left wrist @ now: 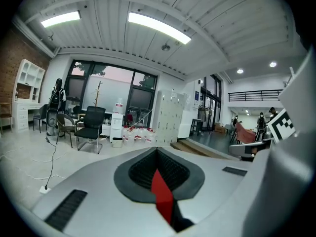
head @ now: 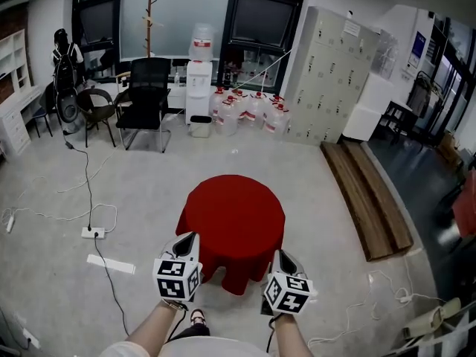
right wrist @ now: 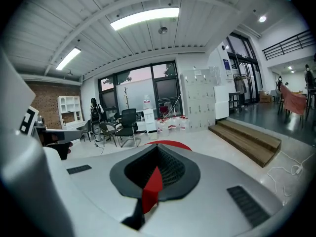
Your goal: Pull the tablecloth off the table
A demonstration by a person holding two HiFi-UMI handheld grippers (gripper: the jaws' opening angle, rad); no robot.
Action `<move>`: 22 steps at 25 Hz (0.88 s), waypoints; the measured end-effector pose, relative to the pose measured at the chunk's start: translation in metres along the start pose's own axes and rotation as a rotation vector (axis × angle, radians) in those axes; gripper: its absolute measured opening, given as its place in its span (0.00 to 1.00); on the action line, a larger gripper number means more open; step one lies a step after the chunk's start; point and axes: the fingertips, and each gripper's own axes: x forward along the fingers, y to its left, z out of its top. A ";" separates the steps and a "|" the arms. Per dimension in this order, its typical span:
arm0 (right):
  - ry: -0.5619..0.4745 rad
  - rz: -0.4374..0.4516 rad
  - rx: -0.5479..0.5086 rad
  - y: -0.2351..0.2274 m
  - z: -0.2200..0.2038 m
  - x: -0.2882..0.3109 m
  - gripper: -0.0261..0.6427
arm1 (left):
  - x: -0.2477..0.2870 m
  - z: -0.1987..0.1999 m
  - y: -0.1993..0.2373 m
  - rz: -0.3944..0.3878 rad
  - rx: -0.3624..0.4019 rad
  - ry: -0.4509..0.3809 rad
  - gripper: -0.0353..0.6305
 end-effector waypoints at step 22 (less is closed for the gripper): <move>0.025 -0.062 0.007 0.018 0.023 0.113 0.08 | 0.122 0.016 0.061 -0.089 0.024 0.049 0.08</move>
